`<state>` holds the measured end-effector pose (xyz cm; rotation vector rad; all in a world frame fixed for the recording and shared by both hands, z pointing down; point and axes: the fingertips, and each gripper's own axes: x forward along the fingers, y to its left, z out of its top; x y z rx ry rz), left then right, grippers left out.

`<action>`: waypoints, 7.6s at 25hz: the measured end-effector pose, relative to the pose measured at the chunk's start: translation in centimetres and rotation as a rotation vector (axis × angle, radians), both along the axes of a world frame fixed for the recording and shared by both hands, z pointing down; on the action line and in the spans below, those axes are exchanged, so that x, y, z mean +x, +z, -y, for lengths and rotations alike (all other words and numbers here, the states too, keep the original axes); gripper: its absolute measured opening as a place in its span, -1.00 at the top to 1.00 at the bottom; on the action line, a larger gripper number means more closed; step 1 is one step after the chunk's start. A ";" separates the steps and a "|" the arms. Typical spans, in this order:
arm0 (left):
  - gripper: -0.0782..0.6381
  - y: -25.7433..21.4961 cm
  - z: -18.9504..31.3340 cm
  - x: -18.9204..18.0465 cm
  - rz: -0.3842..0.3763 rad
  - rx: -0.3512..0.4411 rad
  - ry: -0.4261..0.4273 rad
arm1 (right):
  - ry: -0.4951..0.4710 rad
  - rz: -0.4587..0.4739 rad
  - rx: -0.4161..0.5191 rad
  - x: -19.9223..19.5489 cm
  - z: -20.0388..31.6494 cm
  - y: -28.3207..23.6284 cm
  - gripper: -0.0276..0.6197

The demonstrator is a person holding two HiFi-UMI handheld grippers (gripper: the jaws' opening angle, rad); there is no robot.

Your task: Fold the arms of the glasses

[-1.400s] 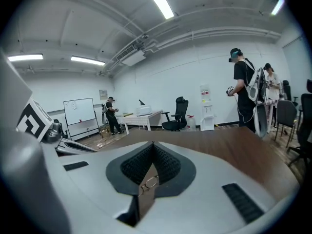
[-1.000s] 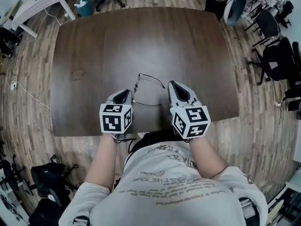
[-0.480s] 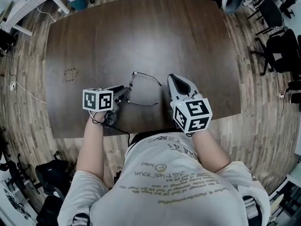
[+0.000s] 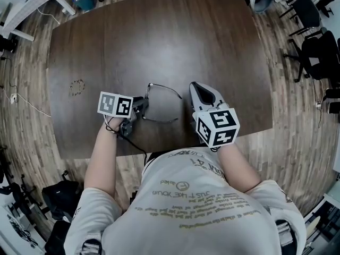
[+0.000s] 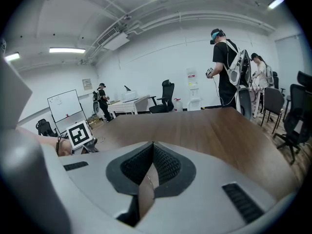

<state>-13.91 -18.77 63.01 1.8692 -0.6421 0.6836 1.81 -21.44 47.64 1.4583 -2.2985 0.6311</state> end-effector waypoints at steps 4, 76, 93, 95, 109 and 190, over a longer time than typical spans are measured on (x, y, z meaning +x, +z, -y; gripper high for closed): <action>0.51 1.0 -0.2 0.4 0.043 -0.024 0.057 | 0.018 -0.005 -0.004 0.7 0.1 0.3 0.87; 0.70 -5.9 1.9 1.1 -0.031 0.071 -0.643 | 0.024 0.345 -0.273 -4.2 -3.4 5.3 0.79; 0.70 -7.0 0.2 2.8 -0.020 0.099 -0.524 | -0.055 0.384 -0.263 -6.6 -2.9 4.7 0.82; 0.70 -7.1 0.0 3.1 -0.017 0.101 -0.508 | -0.065 0.387 -0.266 -6.9 -3.0 4.7 0.82; 0.70 -7.5 -1.3 4.3 -0.011 0.106 -0.448 | -0.114 0.387 -0.291 -8.1 -3.8 5.1 0.82; 0.70 -6.9 -2.2 1.9 0.192 0.233 -0.290 | -0.643 -0.078 -0.254 -5.6 -4.2 5.7 0.82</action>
